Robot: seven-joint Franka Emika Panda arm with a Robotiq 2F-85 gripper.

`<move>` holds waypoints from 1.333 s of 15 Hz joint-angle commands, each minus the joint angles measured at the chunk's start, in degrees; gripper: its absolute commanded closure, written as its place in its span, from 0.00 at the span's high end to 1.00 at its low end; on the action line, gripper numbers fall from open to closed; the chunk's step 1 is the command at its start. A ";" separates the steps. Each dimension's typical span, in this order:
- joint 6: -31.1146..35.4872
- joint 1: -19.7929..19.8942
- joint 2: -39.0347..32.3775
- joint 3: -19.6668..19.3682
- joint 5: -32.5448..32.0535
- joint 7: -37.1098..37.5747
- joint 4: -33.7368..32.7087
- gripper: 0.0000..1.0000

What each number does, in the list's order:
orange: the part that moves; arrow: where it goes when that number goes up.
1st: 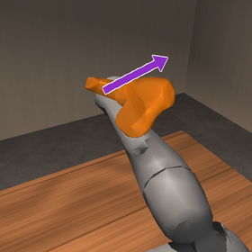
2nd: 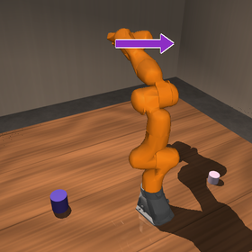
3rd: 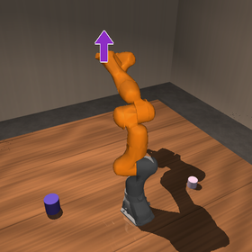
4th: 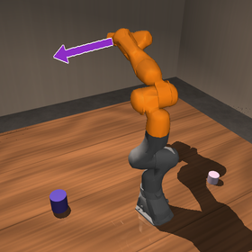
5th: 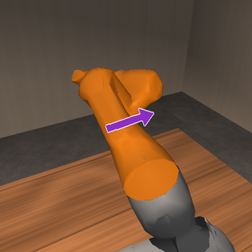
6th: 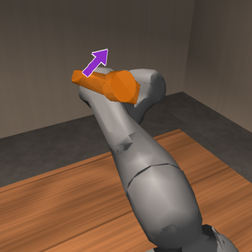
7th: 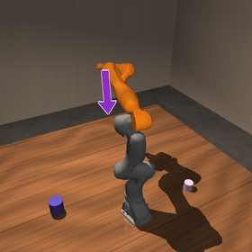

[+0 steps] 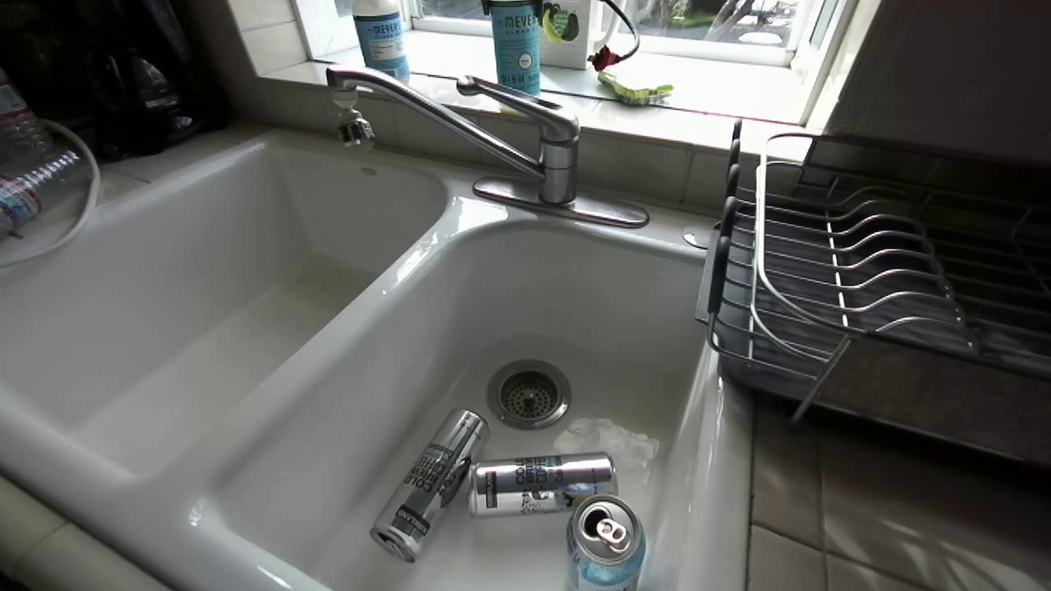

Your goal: Pour the contents in the bottle into the sink

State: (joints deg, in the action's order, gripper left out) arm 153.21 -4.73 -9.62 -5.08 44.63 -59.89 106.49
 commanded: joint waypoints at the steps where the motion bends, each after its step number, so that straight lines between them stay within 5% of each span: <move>1: 0.75 0.61 -0.65 -0.01 1.10 -1.76 -0.07 0.42; 6: 0.48 -0.30 2.03 -1.45 -5.84 1.60 1.78 0.38; 14: -3.23 -7.50 10.90 -5.73 -42.86 15.93 7.28 0.38; 15: -4.40 -7.84 11.97 -5.03 -47.74 17.58 7.44 0.38; 16: -5.97 -3.76 13.29 0.58 -52.34 20.10 7.66 0.38; 20: -12.13 -4.12 16.89 6.85 -68.06 25.58 6.93 0.38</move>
State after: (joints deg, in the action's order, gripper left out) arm 145.55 -9.78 3.32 -2.82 -14.14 -37.99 111.86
